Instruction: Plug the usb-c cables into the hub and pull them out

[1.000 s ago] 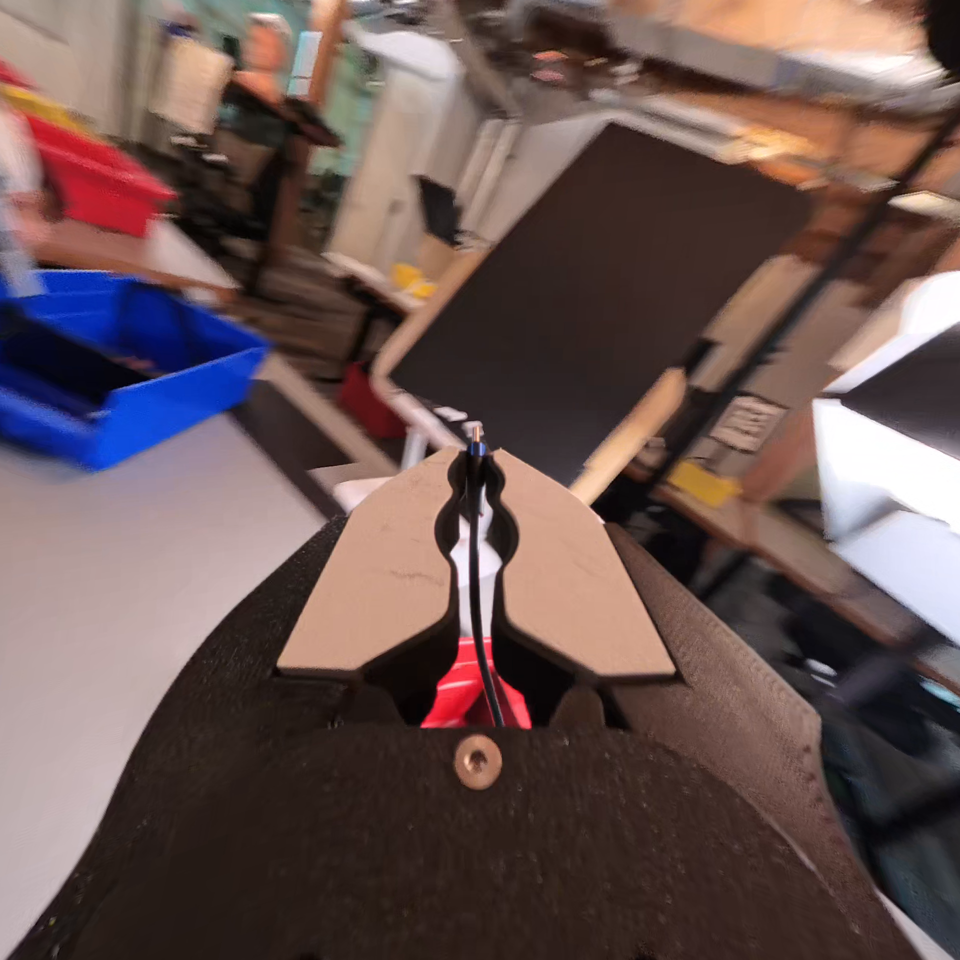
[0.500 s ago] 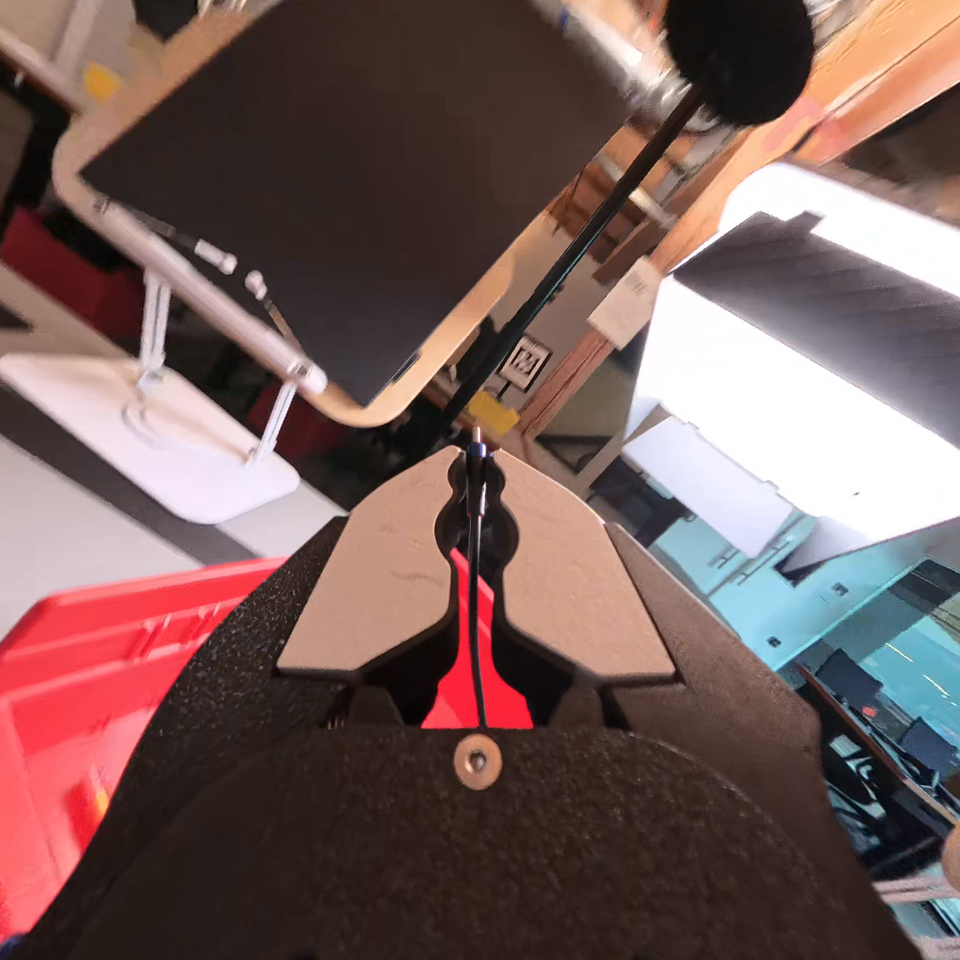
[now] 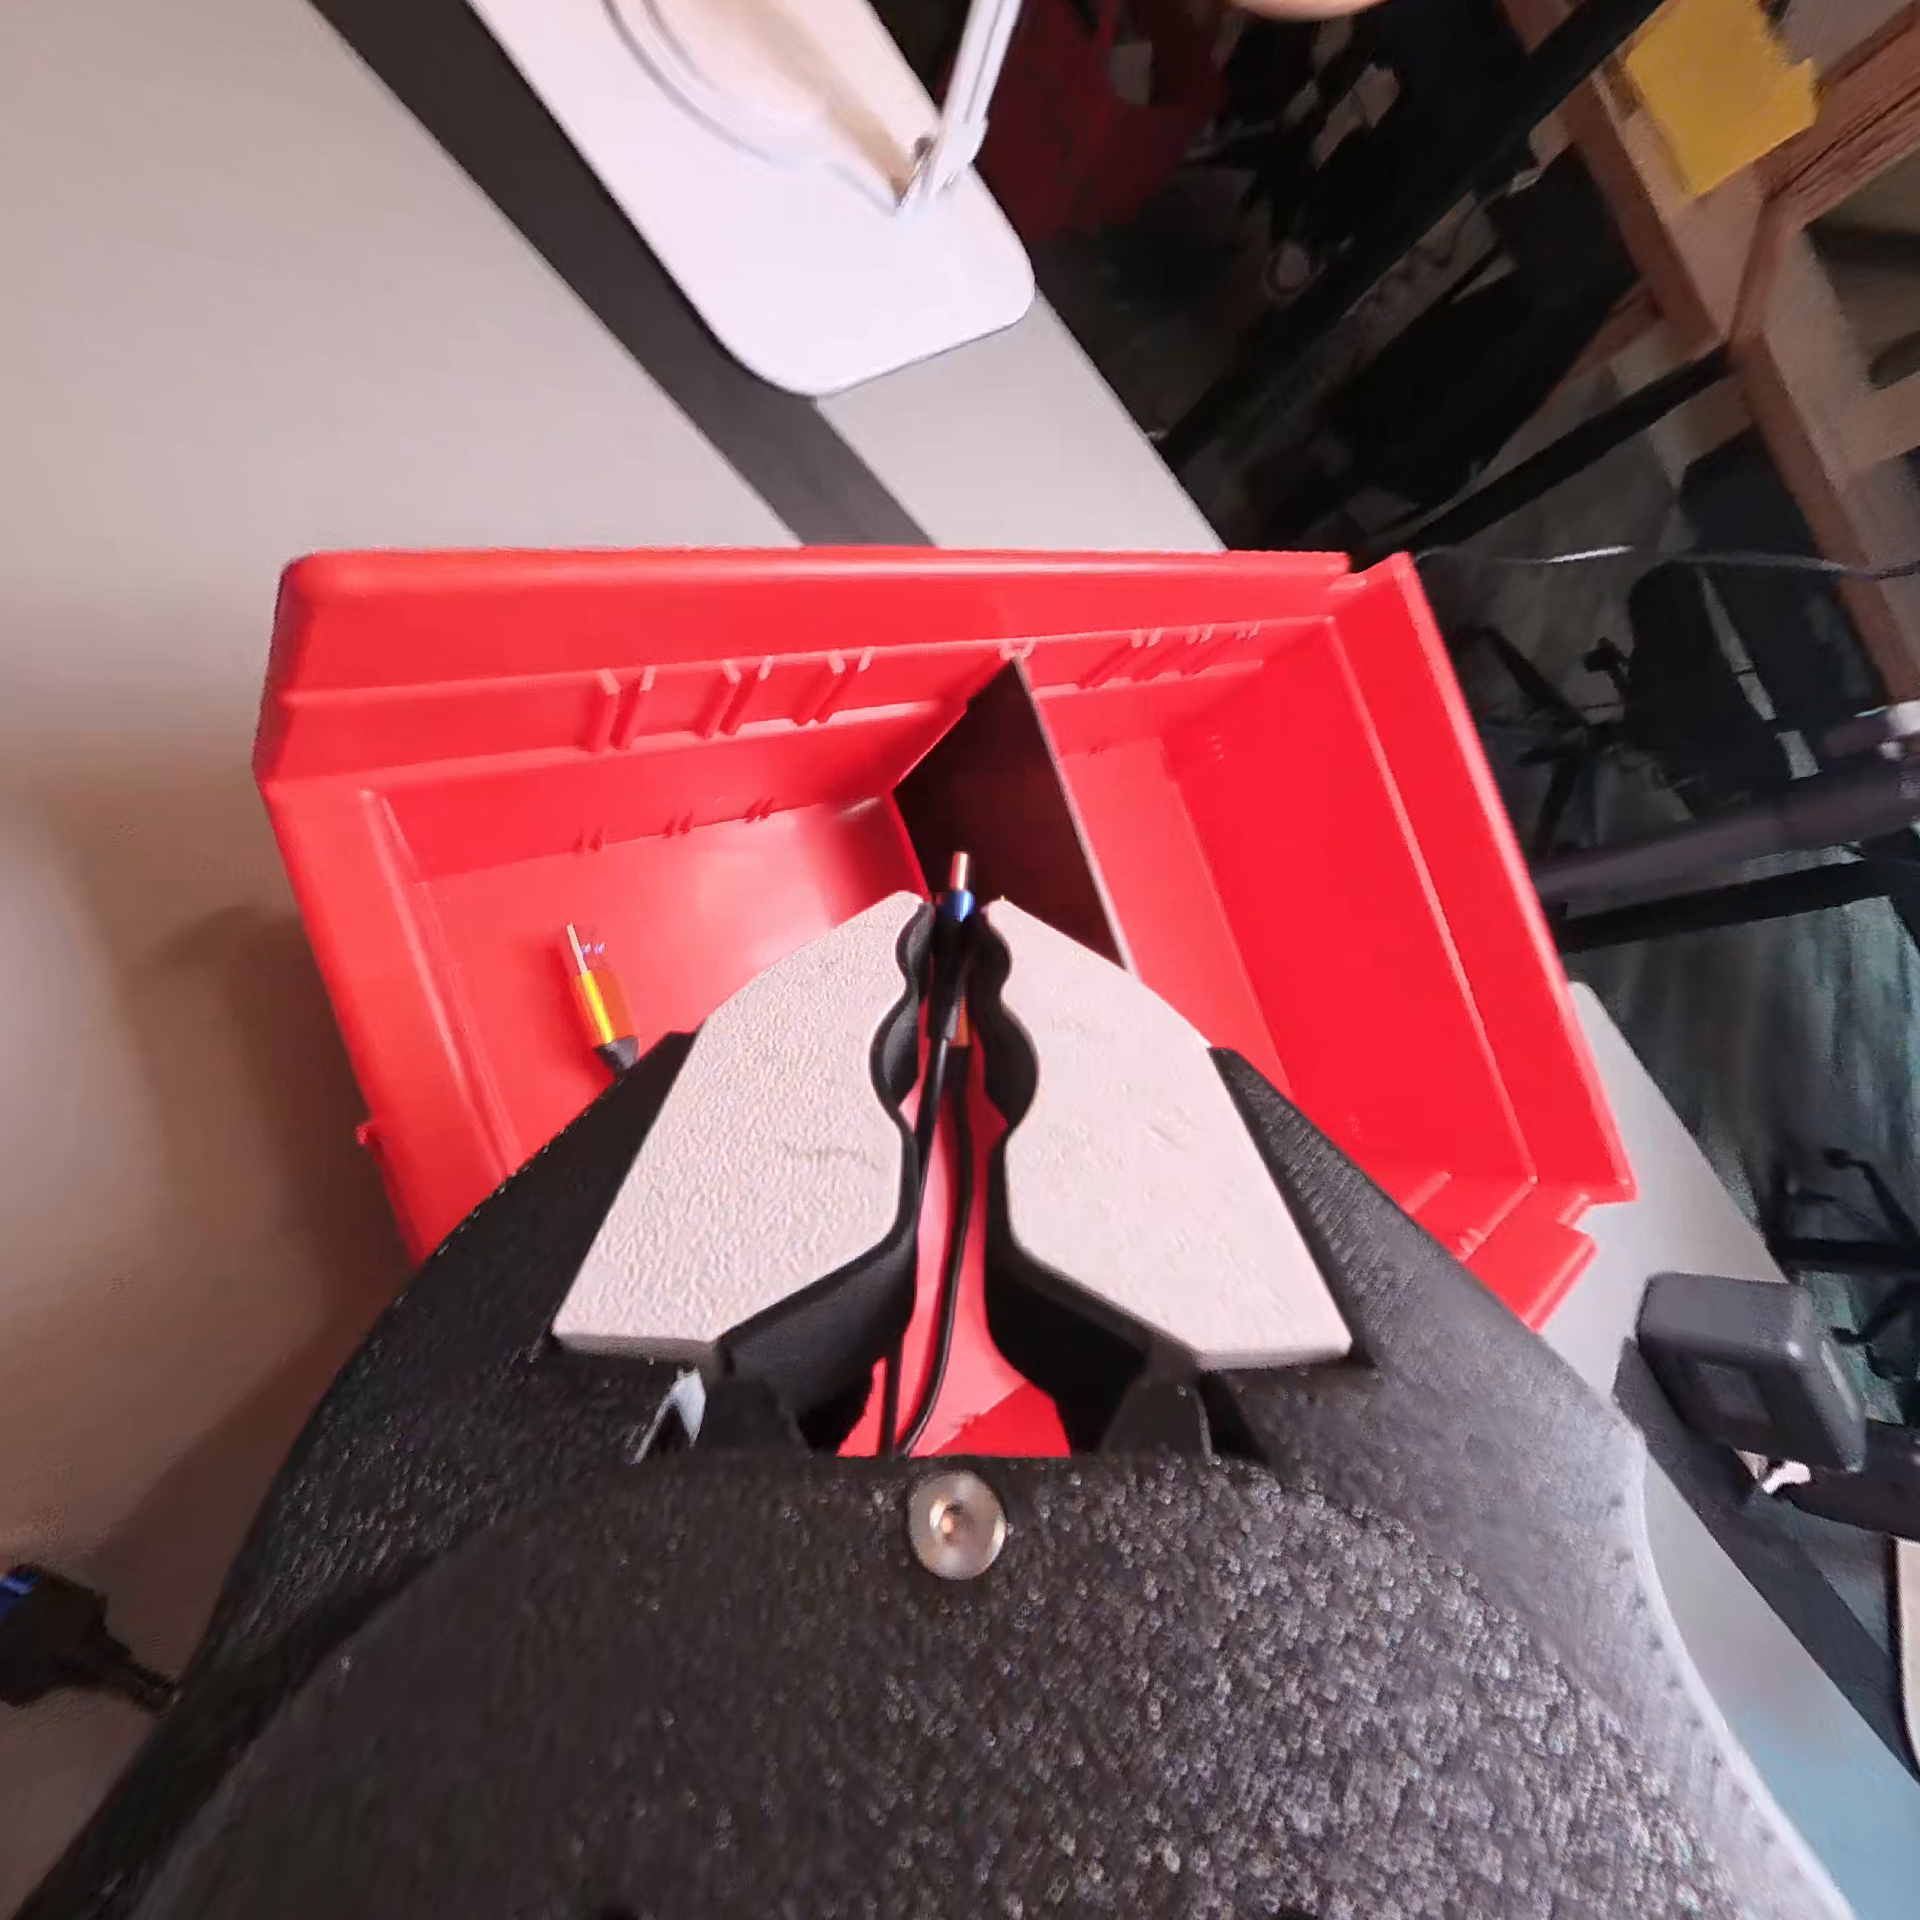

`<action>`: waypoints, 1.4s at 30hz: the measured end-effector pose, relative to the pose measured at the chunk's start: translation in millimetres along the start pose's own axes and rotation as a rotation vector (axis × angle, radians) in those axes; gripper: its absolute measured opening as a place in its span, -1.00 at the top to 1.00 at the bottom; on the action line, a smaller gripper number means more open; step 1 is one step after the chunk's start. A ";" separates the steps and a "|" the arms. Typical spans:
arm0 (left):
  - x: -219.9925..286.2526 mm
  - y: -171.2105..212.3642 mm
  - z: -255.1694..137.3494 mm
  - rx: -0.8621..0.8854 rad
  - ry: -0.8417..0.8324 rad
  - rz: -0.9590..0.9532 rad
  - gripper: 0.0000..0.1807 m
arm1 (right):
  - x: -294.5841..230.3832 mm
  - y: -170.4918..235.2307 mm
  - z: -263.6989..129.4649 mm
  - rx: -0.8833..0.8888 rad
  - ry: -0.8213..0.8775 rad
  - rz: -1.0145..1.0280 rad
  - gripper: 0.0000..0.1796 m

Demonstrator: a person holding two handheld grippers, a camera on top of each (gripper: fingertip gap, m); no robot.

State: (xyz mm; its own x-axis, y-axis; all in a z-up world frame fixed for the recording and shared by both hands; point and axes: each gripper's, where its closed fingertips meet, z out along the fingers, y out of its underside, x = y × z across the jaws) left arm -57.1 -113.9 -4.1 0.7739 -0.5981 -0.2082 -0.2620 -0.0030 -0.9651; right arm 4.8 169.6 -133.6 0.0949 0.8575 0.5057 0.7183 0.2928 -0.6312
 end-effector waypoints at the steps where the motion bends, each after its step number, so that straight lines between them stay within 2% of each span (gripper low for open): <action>1: 0.4 0.8 1.1 -0.002 0.002 -0.002 0.89 | 5.7 -4.6 -3.0 0.032 0.025 0.014 0.93; 3: 1.4 2.2 3.1 -0.007 0.007 -0.003 0.89 | 22.2 -15.8 -12.2 0.107 0.099 0.067 0.92; 5: 2.3 3.6 4.8 -0.012 0.011 -0.003 0.89 | 43.9 -36.0 -31.3 0.260 0.196 0.147 0.93; 8: 2.7 5.2 5.9 -0.017 0.016 -0.003 0.89 | 83.7 -64.7 -84.1 0.564 0.364 0.345 0.93; 11: 2.3 6.2 6.1 -0.018 0.019 -0.007 0.89 | 125.9 -63.2 -155.1 0.845 0.612 0.515 0.93; 14: 2.9 7.4 7.2 -0.019 0.024 -0.010 0.89 | 141.9 -52.9 -192.3 0.950 0.721 0.535 0.93; 16: 3.9 9.3 9.4 -0.025 0.031 -0.013 0.89 | 141.3 -50.6 -182.7 0.923 0.681 0.523 0.93; 18: 5.1 12.2 12.5 -0.034 0.039 -0.017 0.89 | 130.1 -53.4 -155.4 0.875 0.578 0.483 0.93; 22: 6.9 16.5 16.2 -0.053 0.046 -0.015 0.89 | 84.1 -56.4 -83.2 0.614 0.294 0.329 0.93; 25: 6.7 17.2 16.3 -0.053 0.049 -0.020 0.89 | 44.4 -48.2 -49.3 0.408 0.102 0.212 0.93; 29: 7.1 17.6 16.5 -0.052 0.052 -0.022 0.89 | 2.5 -23.8 -26.5 0.180 -0.126 0.180 0.91; 34: 9.4 15.7 17.4 -0.053 0.057 -0.017 0.88 | -13.5 6.8 -14.1 -0.046 -0.159 0.120 0.83; 37: 9.5 16.8 18.7 -0.061 0.054 -0.020 0.88 | -8.5 -1.5 -18.6 -0.026 -0.114 0.096 0.72; 39: 9.1 18.2 20.2 -0.068 0.052 -0.022 0.88 | -9.3 -28.7 -32.7 0.115 -0.148 0.149 0.64; 42: 10.0 19.4 22.6 -0.069 0.056 -0.026 0.88 | -9.1 -72.4 -66.0 0.351 -0.198 0.210 0.64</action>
State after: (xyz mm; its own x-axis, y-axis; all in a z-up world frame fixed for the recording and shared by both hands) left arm -41.4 -101.8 -28.5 0.7480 -0.6410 -0.1721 -0.2825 -0.0729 -0.9565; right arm -2.6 112.6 -53.8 0.0549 0.9680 0.2450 0.4174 0.2006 -0.8863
